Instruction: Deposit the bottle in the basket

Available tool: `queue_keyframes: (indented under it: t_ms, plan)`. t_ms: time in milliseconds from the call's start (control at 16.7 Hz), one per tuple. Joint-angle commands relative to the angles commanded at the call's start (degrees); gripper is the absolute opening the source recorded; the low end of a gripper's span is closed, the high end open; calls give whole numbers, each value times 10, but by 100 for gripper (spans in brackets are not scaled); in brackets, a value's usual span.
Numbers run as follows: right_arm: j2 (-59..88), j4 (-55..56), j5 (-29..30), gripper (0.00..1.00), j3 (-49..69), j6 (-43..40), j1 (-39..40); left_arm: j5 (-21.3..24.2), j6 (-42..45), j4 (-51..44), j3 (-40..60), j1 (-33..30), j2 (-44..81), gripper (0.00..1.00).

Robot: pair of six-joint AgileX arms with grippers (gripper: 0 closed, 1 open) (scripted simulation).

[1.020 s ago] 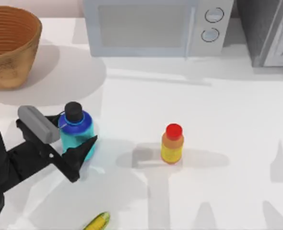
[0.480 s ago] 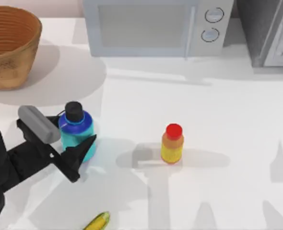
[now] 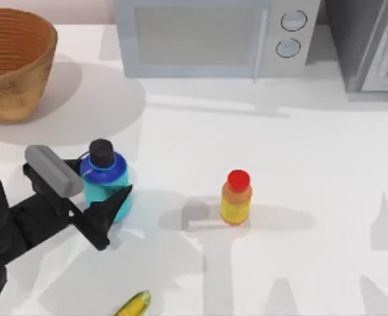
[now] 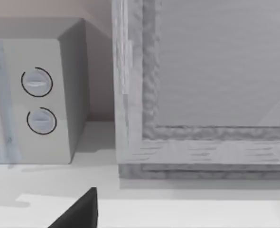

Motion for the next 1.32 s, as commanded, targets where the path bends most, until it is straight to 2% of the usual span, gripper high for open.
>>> queue_keyframes:
  t_ms: [120, 240, 420, 660, 840, 960, 1140, 1320]
  plan:
    - [0, 0, 0, 100, 0, 0, 0, 6, 2, -7, 6, -1, -2, 0]
    - [0, 0, 0, 100, 0, 0, 0, 35, 9, -37, 36, -5, -8, 0]
    - [0, 0, 0, 100, 0, 0, 0, 112, 27, -128, 126, -6, -21, 0]
    - [0, 0, 0, 100, 0, 0, 0, 235, 59, -332, 305, 21, -37, 0]
    - [0, 0, 0, 100, 0, 0, 0, 312, 85, -519, 456, 75, -45, 0]
    - [0, 0, 0, 100, 0, 0, 0, 347, 102, -642, 549, 125, -48, 0]
    - [0, 0, 0, 100, 0, 0, 0, 374, 126, -794, 659, 212, -49, 0]
    - [0, 0, 0, 100, 0, 0, 0, 377, 144, -893, 739, 295, -47, 0]
